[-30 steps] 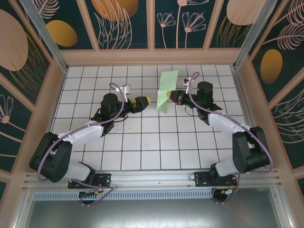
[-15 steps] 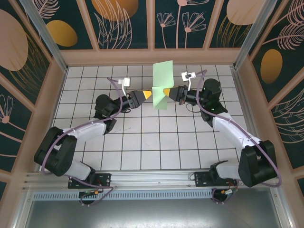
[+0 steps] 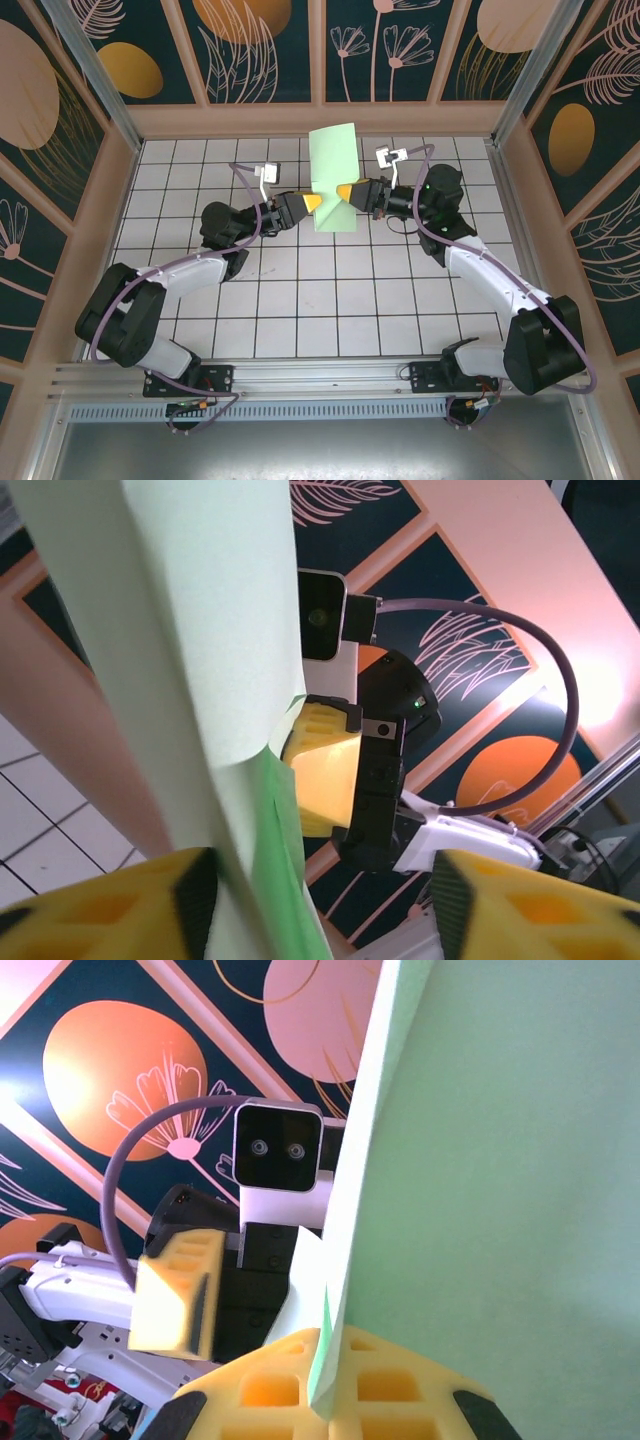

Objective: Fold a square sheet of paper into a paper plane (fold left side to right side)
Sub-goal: Turn over the paper at the center of the table.

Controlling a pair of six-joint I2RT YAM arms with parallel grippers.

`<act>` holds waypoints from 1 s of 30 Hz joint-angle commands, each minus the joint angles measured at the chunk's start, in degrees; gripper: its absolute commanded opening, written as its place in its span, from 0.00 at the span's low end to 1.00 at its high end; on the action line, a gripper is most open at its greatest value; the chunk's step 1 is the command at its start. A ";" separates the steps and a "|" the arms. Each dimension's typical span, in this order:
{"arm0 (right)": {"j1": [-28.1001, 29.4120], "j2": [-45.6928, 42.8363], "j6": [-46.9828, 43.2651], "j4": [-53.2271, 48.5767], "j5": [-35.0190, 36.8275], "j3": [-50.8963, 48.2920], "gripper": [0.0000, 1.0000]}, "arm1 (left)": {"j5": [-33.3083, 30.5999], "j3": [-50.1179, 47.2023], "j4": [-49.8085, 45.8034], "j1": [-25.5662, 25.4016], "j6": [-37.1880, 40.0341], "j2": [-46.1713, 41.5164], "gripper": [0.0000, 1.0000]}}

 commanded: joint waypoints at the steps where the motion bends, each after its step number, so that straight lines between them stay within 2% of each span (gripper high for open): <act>1: 0.42 -0.45 0.62 1.98 -0.04 0.79 0.00 | 0.49 1.27 0.76 -0.26 1.92 -0.37 0.44; 5: 0.48 -0.63 0.35 0.66 0.37 0.12 0.02 | -0.67 1.05 -4.71 -0.39 5.56 -1.21 0.29; 9: 0.51 -1.30 -0.79 -1.47 1.17 -0.61 0.09 | -1.35 0.69 -7.95 -0.50 8.12 -1.72 0.18; 14: -0.36 -3.61 -7.08 -11.82 6.20 -0.54 0.26 | -3.60 0.98 -19.59 -0.73 16.53 -3.63 0.02; 17: -2.08 -5.74 -12.11 -22.06 14.01 -0.43 0.37 | -7.50 1.28 -31.18 -1.24 24.46 -6.15 0.00; 19: -3.04 -7.08 -15.89 -30.70 22.70 0.22 0.46 | -12.77 1.78 -41.08 -2.08 30.85 -8.50 0.00; 21: -3.41 -8.11 -18.57 -39.02 35.17 0.94 0.50 | -19.63 2.49 -51.03 -3.52 36.48 -11.08 0.00; 23: -3.92 -8.69 -19.43 -45.61 47.49 1.06 0.58 | -28.52 3.59 -61.32 -5.38 40.70 -13.25 0.00; 24: -4.26 -9.11 -19.19 -47.52 51.37 0.72 0.60 | -32.30 4.12 -65.27 -6.13 41.78 -13.99 0.00; 26: -5.52 -10.27 -18.53 -49.24 56.27 -0.91 0.65 | -42.60 6.21 -75.47 -8.45 43.79 -14.88 0.00; 30: -6.40 -12.04 -17.02 -49.64 61.61 -3.74 0.73 | -60.47 12.19 -92.45 -13.60 44.16 -12.27 0.00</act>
